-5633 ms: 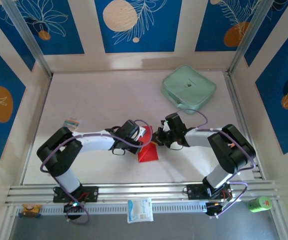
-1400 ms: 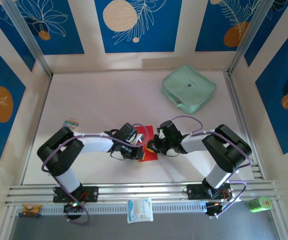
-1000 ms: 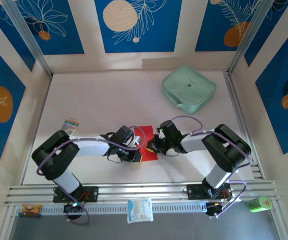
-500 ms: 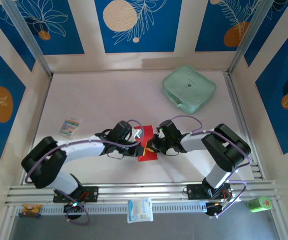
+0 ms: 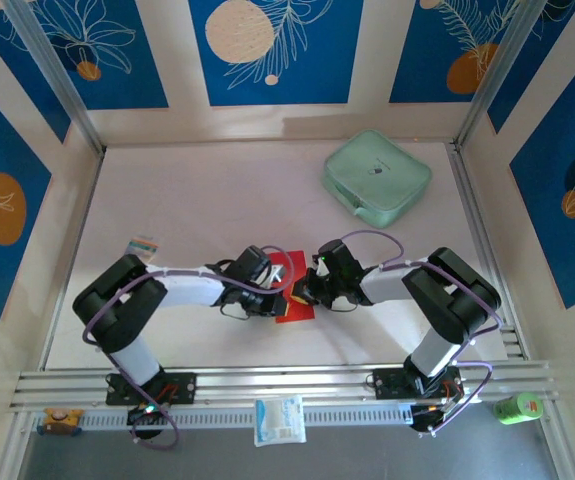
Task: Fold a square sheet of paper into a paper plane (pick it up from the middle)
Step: Fold the triangle a second time at the center of the table.
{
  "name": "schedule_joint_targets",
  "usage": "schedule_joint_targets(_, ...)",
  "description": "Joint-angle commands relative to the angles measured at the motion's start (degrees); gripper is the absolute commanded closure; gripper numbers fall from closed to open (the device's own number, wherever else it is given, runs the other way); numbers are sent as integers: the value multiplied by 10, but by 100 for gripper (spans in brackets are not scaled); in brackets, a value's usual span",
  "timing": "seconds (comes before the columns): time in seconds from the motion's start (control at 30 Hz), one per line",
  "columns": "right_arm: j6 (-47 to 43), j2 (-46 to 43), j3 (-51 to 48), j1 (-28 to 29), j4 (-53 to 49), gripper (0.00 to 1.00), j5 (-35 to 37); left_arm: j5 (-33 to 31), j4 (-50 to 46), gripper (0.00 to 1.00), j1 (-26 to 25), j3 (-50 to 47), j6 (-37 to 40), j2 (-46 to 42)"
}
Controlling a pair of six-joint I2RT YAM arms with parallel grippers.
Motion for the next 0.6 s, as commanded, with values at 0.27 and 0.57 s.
schedule_joint_targets(0.27, -56, 1, 25, 30, -51, 95, 7, -7, -11, 100, 4, -34, -13, 9)
schedule_joint_targets(0.57, -63, 34, -2, -16, -12, 96, -10, 2, 1, 100, 8, -40, -18, 7)
